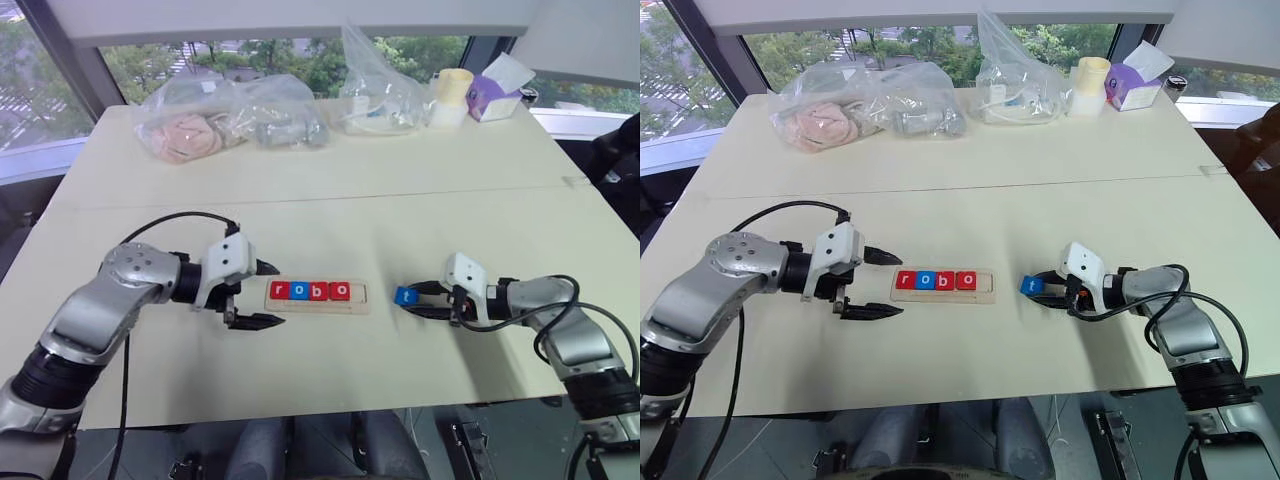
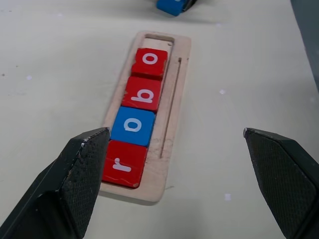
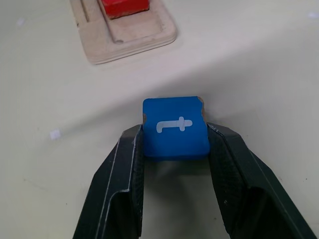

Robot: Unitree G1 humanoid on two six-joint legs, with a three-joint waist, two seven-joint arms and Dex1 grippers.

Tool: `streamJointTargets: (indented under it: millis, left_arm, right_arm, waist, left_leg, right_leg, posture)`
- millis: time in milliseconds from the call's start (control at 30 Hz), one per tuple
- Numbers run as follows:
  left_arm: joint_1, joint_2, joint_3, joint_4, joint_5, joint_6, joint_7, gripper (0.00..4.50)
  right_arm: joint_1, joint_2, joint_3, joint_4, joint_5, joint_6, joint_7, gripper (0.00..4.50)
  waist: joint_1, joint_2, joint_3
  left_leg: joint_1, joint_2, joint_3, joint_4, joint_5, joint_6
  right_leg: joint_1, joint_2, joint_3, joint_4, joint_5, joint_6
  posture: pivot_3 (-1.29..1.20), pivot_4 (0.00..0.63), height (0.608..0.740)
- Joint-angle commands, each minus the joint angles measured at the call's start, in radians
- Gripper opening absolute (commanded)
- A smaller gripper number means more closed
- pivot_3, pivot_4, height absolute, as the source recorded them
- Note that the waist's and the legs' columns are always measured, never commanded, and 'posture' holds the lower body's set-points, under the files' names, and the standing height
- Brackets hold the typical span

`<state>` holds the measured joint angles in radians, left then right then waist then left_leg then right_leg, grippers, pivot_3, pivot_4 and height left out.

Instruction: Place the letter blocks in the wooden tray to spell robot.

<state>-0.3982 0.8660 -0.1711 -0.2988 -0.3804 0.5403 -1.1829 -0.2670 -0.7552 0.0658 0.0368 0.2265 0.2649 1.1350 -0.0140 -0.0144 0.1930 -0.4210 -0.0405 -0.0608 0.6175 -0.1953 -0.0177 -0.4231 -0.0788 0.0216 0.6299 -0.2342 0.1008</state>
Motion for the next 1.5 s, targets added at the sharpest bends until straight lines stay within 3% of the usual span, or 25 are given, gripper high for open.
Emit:
streamJointTargets:
  millis: [33, 433, 1500]
  left_arm:
    - [-0.003, 0.02, 0.023, 0.002, 0.003, -0.022, -0.021, 4.5]
    - [0.038, 0.014, 0.03, -0.031, 0.003, -0.021, 0.012, 4.5]
    - [0.048, -0.026, 0.034, -0.081, -0.015, 0.011, 0.093, 4.5]
  right_arm:
    - [-0.067, 0.016, -0.006, -0.122, 0.049, 0.068, -0.013, 1.71]
    - [-0.208, 0.042, 0.16, -0.098, -0.071, 0.071, -0.02, 1.71]
    - [-0.237, 0.125, 0.226, -0.038, -0.109, 0.07, -0.004, 1.71]
  waist:
    - [-0.003, 0.0, 0.0]
    - [0.0, 0.0, 0.0]
    - [0.001, 0.0, 0.0]
  left_leg:
    - [0.0, 0.0, 0.0, 0.0, 0.0, 0.0]
    - [0.0, 0.0, 0.0, 0.0, 0.0, 0.0]
    - [0.0, 0.0, 0.0, 0.001, 0.0, 0.0]
  right_leg:
    - [0.0, 0.0, 0.0, 0.0, 0.0, 0.0]
    - [-0.001, 0.0, 0.001, 0.0, 0.0, 0.0]
    - [-0.001, 0.0, 0.0, 0.001, 0.0, 0.0]
  posture:
    - [0.0, 0.15, 0.74]
    - [0.0, 0.15, 0.74]
    - [0.0, 0.15, 0.74]
